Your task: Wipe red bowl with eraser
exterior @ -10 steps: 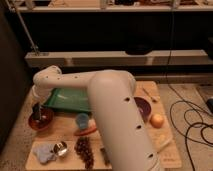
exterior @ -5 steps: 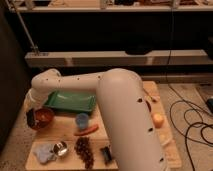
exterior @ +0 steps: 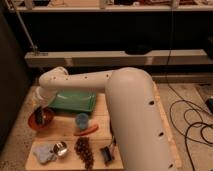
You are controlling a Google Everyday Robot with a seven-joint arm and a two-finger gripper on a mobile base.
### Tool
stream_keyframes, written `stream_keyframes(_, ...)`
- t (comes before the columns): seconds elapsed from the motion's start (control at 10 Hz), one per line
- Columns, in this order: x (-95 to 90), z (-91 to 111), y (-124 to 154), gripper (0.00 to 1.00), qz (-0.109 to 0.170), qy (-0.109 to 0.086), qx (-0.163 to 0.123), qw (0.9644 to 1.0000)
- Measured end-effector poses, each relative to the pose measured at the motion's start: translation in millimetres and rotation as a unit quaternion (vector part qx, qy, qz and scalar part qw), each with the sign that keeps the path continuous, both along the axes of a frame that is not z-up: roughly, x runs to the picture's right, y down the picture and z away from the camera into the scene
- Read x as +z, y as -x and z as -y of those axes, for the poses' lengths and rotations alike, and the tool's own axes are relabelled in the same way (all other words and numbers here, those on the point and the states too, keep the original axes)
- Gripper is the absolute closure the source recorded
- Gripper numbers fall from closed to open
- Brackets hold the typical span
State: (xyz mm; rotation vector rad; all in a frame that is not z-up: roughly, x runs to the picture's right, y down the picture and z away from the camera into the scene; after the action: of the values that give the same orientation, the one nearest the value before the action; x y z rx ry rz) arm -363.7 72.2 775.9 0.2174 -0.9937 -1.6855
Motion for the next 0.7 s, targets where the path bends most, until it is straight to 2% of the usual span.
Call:
stream_keyframes(0.2, 10.1, 4.2, -7.9, 1.00, -0.014, 0.000, 0.003, 0.9999)
stream_keyframes(0.4, 25.7, -1.4, -3.3, 1.00, -0.022, 0.005, -0.002, 0.9998)
stream_keyframes(0.7, 38.3, 0.0, 3.5, 1.00, -0.026, 0.002, -0.009, 0.9996)
